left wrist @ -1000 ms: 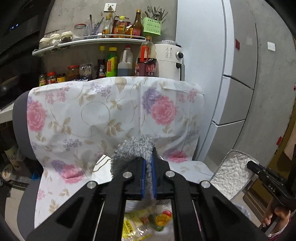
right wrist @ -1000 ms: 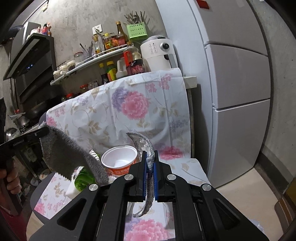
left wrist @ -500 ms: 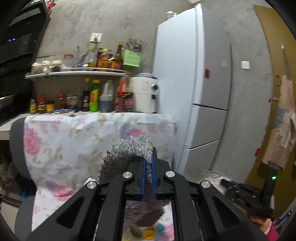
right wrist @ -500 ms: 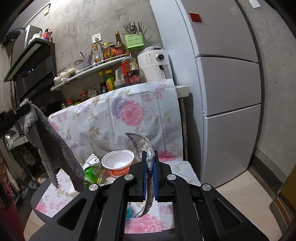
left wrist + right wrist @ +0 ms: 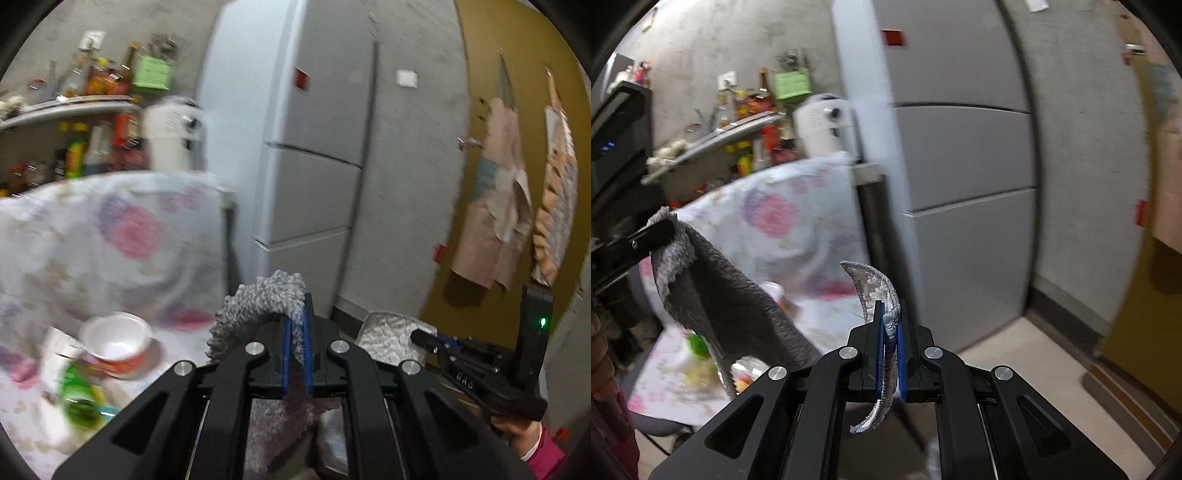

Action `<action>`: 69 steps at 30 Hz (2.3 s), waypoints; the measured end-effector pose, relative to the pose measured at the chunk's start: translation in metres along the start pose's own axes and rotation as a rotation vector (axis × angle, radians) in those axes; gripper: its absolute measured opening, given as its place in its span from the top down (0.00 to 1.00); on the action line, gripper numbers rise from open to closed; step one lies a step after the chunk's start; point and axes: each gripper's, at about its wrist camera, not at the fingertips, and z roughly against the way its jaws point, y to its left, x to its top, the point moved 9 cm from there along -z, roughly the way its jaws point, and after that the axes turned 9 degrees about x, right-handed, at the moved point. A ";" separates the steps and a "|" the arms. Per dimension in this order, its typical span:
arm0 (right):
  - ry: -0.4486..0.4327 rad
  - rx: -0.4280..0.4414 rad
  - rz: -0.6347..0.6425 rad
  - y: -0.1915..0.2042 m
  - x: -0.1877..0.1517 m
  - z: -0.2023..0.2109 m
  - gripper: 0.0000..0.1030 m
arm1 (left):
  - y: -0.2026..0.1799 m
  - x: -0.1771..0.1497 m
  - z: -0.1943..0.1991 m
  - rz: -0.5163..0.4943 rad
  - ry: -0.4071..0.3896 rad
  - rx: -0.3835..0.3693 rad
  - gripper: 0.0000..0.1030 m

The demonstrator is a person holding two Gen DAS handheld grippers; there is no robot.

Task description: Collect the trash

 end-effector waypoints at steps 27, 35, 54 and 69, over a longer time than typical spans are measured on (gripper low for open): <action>0.261 -0.256 -0.250 -0.193 -0.196 -0.031 0.89 | -0.165 -0.204 -0.177 -0.113 0.336 -0.288 0.95; 0.327 -0.256 -0.315 -0.206 -0.220 -0.055 0.62 | -0.157 -0.220 -0.201 -0.095 0.407 -0.280 0.45; 0.205 -0.268 -0.274 -0.184 -0.167 -0.021 0.62 | -0.129 -0.259 -0.195 -0.161 0.661 -0.273 0.28; 0.069 -0.179 -0.165 -0.123 -0.097 -0.006 0.62 | -0.084 -0.156 -0.126 -0.099 0.351 -0.173 0.28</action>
